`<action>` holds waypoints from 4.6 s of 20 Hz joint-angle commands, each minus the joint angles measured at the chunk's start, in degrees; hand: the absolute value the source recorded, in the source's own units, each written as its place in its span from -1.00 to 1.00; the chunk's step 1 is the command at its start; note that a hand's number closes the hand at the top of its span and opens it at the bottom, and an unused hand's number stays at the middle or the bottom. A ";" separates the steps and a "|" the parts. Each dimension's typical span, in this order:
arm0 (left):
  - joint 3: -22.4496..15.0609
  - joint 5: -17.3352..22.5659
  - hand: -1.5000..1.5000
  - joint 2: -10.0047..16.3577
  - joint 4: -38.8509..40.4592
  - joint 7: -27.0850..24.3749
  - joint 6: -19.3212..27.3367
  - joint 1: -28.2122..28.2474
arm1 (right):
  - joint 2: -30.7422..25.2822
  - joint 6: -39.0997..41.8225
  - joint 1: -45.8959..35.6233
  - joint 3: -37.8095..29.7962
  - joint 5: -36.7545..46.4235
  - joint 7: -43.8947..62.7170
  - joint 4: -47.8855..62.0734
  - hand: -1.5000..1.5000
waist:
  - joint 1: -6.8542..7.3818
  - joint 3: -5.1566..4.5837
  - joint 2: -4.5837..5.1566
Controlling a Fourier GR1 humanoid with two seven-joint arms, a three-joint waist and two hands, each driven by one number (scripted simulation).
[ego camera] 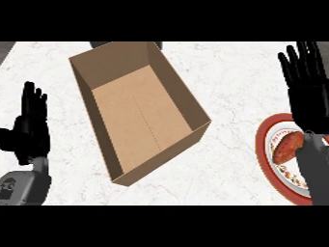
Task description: Pick the pear from the plate and place it in the cardboard box
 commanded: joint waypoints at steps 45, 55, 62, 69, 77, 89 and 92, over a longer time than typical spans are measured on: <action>-11.69 -10.94 0.00 8.18 -6.26 11.17 -9.89 7.11 | -40.96 67.85 -1.39 15.32 30.51 -16.26 42.64 -1.00 | 2.30 1.75 1.39; -11.48 -11.22 0.00 7.81 -7.78 13.36 -10.83 7.49 | -38.50 62.83 -4.60 21.75 36.89 -22.33 48.49 -1.00 | 2.60 1.66 1.37; -10.90 -11.81 0.00 7.53 -8.49 13.32 -10.69 8.03 | -37.94 59.62 -5.44 24.52 38.49 -27.77 52.03 -1.00 | 2.56 1.66 1.26; -9.52 -11.62 0.00 7.59 -7.91 13.12 -11.48 8.33 | -35.77 55.35 -4.13 27.89 40.19 -31.50 54.59 -1.00 | 2.17 1.62 1.21; -10.71 -12.71 0.00 5.57 -10.20 13.21 -10.66 11.07 | -32.88 52.82 -4.39 30.15 40.11 -30.92 56.31 -1.00 | 1.92 1.56 1.04; -8.92 -13.03 0.00 6.52 -9.64 13.28 -11.91 9.92 | -33.46 52.13 -3.14 33.77 39.12 -34.91 57.34 1.00 | 2.09 1.62 1.26; -5.87 -11.02 0.00 8.95 -7.39 13.09 -14.85 8.33 | -31.01 44.56 -3.82 33.32 39.78 -34.61 57.66 1.00 | 1.57 1.55 1.17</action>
